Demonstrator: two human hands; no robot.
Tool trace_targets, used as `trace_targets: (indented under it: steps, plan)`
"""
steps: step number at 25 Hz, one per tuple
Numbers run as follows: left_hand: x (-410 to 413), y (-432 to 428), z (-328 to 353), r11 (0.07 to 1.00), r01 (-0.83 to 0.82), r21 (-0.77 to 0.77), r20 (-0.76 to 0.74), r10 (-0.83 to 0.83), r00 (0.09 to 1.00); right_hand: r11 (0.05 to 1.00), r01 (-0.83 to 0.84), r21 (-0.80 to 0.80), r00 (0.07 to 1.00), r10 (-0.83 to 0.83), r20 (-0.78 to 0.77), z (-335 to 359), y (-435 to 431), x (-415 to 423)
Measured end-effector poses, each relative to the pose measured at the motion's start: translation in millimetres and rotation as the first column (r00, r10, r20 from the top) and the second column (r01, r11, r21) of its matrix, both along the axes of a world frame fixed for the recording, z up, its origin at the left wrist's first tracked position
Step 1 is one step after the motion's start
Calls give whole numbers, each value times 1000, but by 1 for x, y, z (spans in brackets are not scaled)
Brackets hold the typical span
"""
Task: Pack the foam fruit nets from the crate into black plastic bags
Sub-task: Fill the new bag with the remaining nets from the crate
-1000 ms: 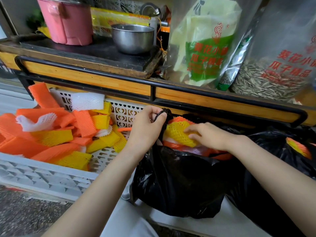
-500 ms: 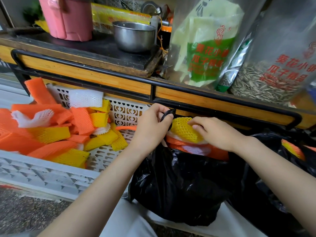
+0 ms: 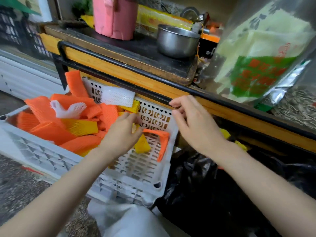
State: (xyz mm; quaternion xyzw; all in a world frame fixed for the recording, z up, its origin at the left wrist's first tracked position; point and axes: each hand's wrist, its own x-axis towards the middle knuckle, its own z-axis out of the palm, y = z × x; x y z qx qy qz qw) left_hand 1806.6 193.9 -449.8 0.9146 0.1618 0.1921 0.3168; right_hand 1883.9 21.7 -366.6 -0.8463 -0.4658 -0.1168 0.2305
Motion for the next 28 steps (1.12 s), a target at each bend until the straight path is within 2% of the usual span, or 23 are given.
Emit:
trace_targets:
  steps: [3, 6, 8, 12, 16, 20, 23, 28]
  plan:
    - [3, 50, -22, 992, -126, -22, -99, 123, 987, 996, -21, -88, 976, 1, -218, -41, 58, 17]
    - [23, 89, -45, 971, -214, -109, -198, 190, 962, 986, 26, -163, 910, -91, -404, -90, 103, 44]
    - [38, 111, -62, 943, -270, -194, -265, 215, 940, 977, 85, -197, 833, -178, -524, -119, 127, 62]
    - [59, 136, -84, 898, -358, -254, -407, 237, 882, 953, 142, -268, 603, -298, -740, -160, 160, 85]
    - [75, 141, -92, 875, -389, -288, -484, 218, 848, 957, 176, -232, 511, -290, -809, -194, 185, 93]
    - [83, 140, -95, 850, -419, -321, -455, 249, 855, 953, 252, -170, 488, -277, -828, -197, 193, 88]
    - [79, 139, -89, 823, -409, -393, -389, 255, 886, 950, 250, -187, 486, -290, -825, -186, 186, 80]
    - [53, 125, -58, 719, -312, -621, -156, 276, 948, 958, 207, -201, 451, -275, -849, -167, 172, 68]
